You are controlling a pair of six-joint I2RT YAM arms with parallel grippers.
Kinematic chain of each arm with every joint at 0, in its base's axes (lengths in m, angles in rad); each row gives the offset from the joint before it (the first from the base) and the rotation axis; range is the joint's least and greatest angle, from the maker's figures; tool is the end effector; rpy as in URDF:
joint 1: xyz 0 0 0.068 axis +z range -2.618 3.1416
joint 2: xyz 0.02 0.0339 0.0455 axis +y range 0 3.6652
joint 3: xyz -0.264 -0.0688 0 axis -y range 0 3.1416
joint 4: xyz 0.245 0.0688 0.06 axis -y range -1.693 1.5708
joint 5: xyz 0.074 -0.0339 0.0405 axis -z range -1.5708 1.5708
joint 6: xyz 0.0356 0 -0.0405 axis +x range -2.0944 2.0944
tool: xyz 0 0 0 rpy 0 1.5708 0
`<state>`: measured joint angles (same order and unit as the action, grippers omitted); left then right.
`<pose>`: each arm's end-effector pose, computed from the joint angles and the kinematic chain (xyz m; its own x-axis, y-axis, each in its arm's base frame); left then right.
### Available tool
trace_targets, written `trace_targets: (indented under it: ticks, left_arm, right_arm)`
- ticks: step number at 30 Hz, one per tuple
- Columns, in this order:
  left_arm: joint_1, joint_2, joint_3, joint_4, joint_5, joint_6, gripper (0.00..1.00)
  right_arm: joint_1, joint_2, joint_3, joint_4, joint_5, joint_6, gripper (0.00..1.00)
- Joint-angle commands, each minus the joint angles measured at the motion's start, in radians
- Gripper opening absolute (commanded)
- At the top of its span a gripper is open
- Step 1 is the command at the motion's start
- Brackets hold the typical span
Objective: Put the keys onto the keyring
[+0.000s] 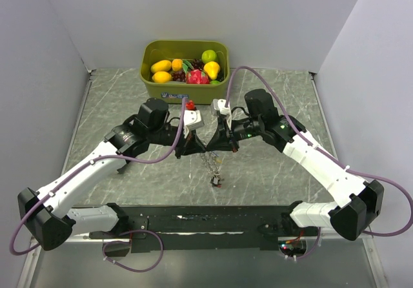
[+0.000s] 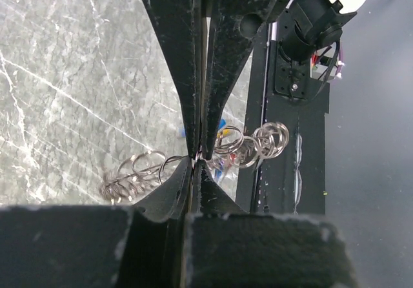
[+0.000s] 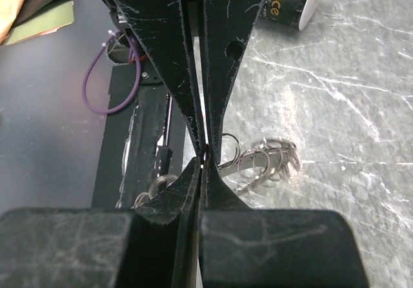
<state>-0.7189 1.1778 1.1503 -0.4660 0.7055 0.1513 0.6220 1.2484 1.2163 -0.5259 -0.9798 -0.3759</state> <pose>0.1763 -0.1850 0.3627 -0.2121 0.3381 -0.9169 0.9742 0.1476 -0.1709 0.1963 0.1771 0.3663 -0.0709 -0.3025 -0.9505 -0.9925 -0.0738 0.0976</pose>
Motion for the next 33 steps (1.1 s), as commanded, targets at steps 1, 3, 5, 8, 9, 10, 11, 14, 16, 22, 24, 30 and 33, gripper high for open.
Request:
trace_targets:
  ticks: [1, 3, 5, 8, 9, 10, 11, 14, 16, 22, 24, 30, 33]
  left_arm:
    - [-0.004, -0.012, 0.02, 0.05, -0.003, -0.007, 0.01]
    - [-0.002, -0.033, -0.003, 0.084, -0.006, -0.022, 0.01]
    - [-0.004, -0.052, -0.035, 0.148, -0.011, -0.054, 0.01]
    - [-0.004, -0.092, -0.082, 0.231, -0.035, -0.09, 0.01]
    - [-0.004, -0.111, -0.093, 0.254, -0.052, -0.099, 0.01]
    - [-0.004, -0.121, -0.104, 0.271, -0.052, -0.108, 0.01]
    - [-0.002, -0.132, -0.128, 0.288, -0.054, -0.113, 0.01]
    - [-0.004, -0.168, -0.193, 0.39, -0.058, -0.139, 0.01]
    - [-0.004, -0.196, -0.224, 0.46, -0.052, -0.145, 0.01]
    - [-0.004, -0.259, -0.328, 0.636, -0.031, -0.22, 0.01]
    - [-0.002, -0.271, -0.343, 0.65, -0.026, -0.222, 0.01]
    - [-0.004, -0.28, -0.339, 0.65, -0.021, -0.217, 0.01]
    - [-0.004, -0.29, -0.342, 0.653, -0.02, -0.213, 0.01]
  right_arm:
    - [0.008, -0.03, 0.015, 0.058, -0.03, 0.008, 0.0]
    - [0.008, -0.035, 0.011, 0.076, -0.019, 0.023, 0.01]
    - [0.008, -0.046, 0.0, 0.107, -0.013, 0.049, 0.19]
    - [0.008, -0.069, -0.012, 0.133, -0.014, 0.08, 0.43]
    - [0.008, -0.078, -0.018, 0.164, -0.011, 0.092, 0.48]
    - [0.008, -0.089, -0.035, 0.179, -0.005, 0.112, 0.53]
    - [0.007, -0.111, -0.044, 0.197, -0.002, 0.12, 0.6]
    - [0.005, -0.156, -0.086, 0.267, 0.046, 0.164, 0.71]
    - [-0.002, -0.171, -0.101, 0.277, 0.073, 0.169, 0.72]
    - [-0.016, -0.17, -0.109, 0.253, 0.061, 0.16, 0.65]
    - [-0.016, -0.168, -0.11, 0.251, 0.05, 0.161, 0.58]
    - [-0.016, -0.156, -0.107, 0.225, 0.075, 0.147, 0.51]
    - [-0.016, -0.156, -0.112, 0.233, 0.073, 0.149, 0.49]
